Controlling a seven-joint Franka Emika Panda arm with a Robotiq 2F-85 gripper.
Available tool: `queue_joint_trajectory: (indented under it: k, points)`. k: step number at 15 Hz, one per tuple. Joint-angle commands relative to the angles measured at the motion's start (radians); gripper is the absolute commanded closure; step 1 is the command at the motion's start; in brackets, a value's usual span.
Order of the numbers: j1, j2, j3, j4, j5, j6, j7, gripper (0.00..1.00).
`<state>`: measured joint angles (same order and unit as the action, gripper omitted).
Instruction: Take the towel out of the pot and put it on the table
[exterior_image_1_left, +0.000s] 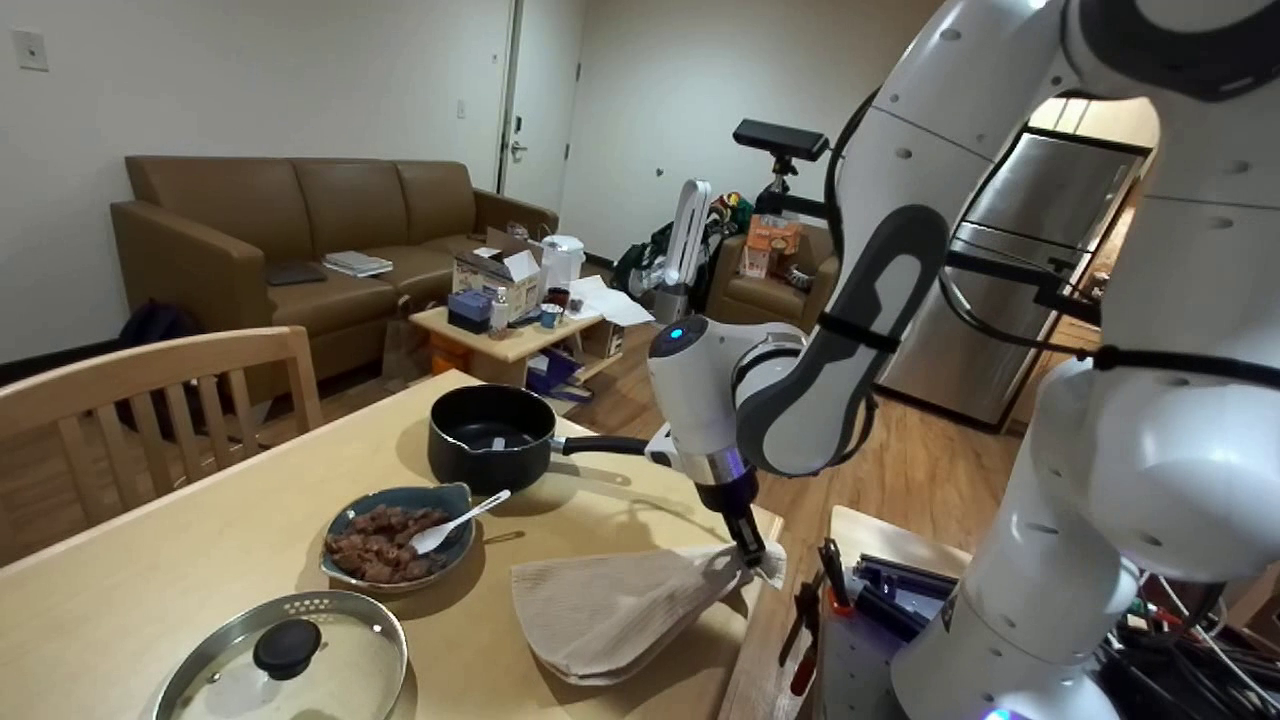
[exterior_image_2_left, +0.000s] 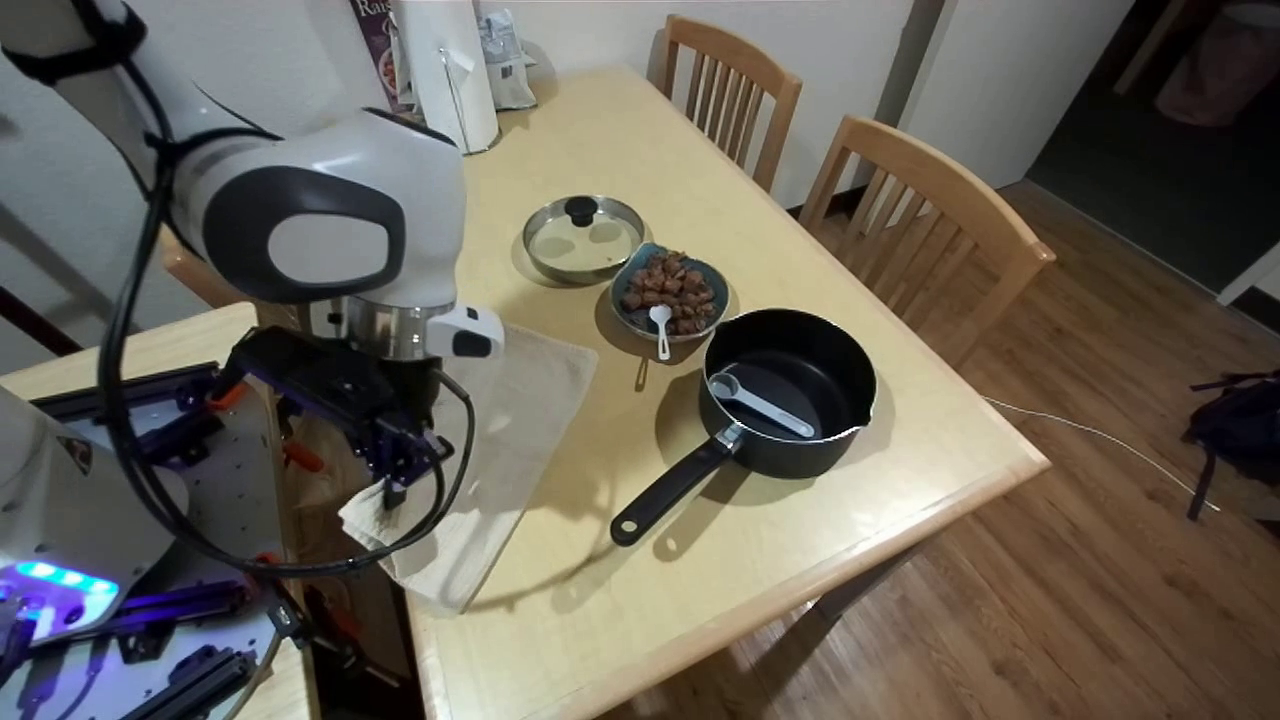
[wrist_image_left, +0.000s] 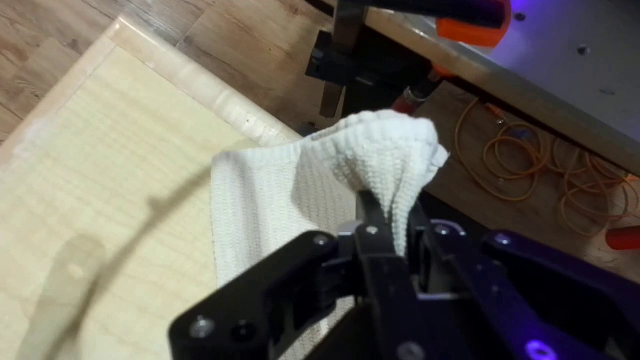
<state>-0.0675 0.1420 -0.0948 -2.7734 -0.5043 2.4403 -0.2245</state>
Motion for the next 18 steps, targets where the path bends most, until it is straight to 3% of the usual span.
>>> queue_joint_trajectory:
  k: [1, 6, 9, 12, 16, 17, 18]
  points:
    - [-0.037, 0.046, -0.015, 0.02, 0.048, 0.056, -0.068, 0.56]
    - [-0.066, 0.05, -0.007, 0.04, 0.142, 0.065, -0.172, 0.24]
    - [-0.037, 0.019, 0.028, 0.085, 0.134, 0.087, -0.248, 0.03]
    - [-0.014, -0.012, 0.085, 0.148, 0.156, 0.065, -0.359, 0.0]
    - [-0.014, 0.021, 0.132, 0.226, 0.238, 0.158, -0.561, 0.0]
    - [0.005, 0.0, 0.114, 0.203, 0.198, 0.11, -0.456, 0.0]
    - [0.005, 0.002, 0.119, 0.215, 0.209, 0.123, -0.491, 0.0]
